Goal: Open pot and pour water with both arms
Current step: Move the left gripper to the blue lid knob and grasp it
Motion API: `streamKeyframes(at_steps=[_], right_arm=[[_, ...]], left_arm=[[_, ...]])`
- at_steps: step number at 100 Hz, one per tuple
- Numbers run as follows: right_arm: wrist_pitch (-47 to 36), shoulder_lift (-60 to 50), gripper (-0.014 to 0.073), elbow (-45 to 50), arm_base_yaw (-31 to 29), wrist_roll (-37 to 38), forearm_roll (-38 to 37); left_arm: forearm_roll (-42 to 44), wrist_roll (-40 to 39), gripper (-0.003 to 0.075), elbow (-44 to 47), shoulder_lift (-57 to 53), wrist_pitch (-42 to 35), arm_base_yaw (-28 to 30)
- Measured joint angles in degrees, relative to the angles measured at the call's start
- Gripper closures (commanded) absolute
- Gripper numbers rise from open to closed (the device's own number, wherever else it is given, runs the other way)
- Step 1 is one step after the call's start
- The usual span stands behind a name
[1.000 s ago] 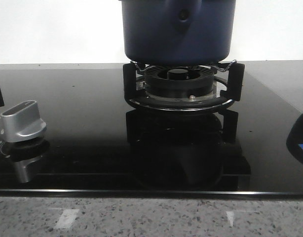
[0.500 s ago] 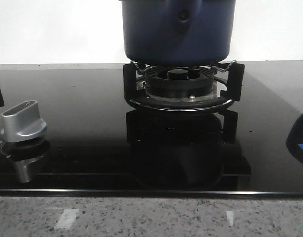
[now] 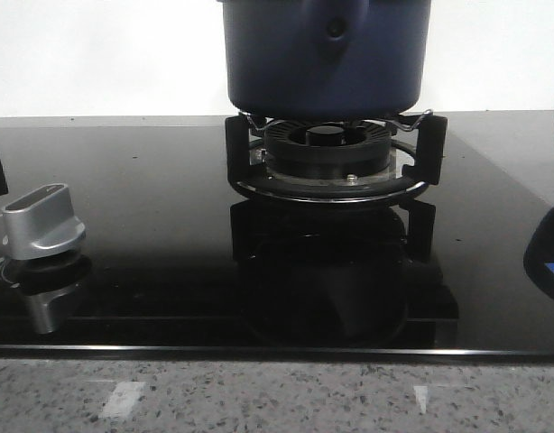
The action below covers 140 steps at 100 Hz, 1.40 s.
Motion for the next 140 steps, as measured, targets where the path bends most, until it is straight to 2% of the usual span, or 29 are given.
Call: streamKeyframes(at_steps=[38,50,57,65,76,82,87,97,115,140], right_arm=[[0.0,0.0,0.0160,0.0,0.0,0.0,0.0],[0.0,0.0,0.0160,0.0,0.0,0.0,0.0],[0.0,0.0,0.0160,0.0,0.0,-0.1,0.0],[0.0,0.0,0.0160,0.0,0.0,-0.1,0.0],[0.0,0.0,0.0160,0.0,0.0,-0.1,0.0],[0.0,0.0,0.0160,0.0,0.0,-0.1,0.0],[0.0,0.0,0.0160,0.0,0.0,-0.1,0.0],[0.0,0.0,0.0160,0.0,0.0,-0.1,0.0],[0.0,0.0,0.0160,0.0,0.0,-0.1,0.0],[0.0,0.0,0.0160,0.0,0.0,-0.1,0.0]], left_arm=[[1.5,0.0,0.0334,-0.1,0.0,3.0,0.0],[7.8,-3.0,0.0334,-0.1,0.0,3.7,-0.7],[16.6,-10.8,0.0334,-0.1,0.0,3.4,-1.6],[30.5,-25.8,0.0334,0.0,0.1,0.6,-2.4],[56.0,-50.7,0.0334,0.1,1.1,-8.4,-2.5],[67.5,-60.3,0.0334,0.1,2.3,-14.4,-2.5],[72.5,-65.7,0.0334,0.1,3.3,-19.0,-2.6],[76.5,-70.8,0.0334,0.1,4.7,-21.6,-2.7],[78.2,-72.7,0.0334,-0.1,5.1,-23.3,-1.8],[86.2,-85.1,0.0334,-2.0,5.1,-34.5,7.5]])
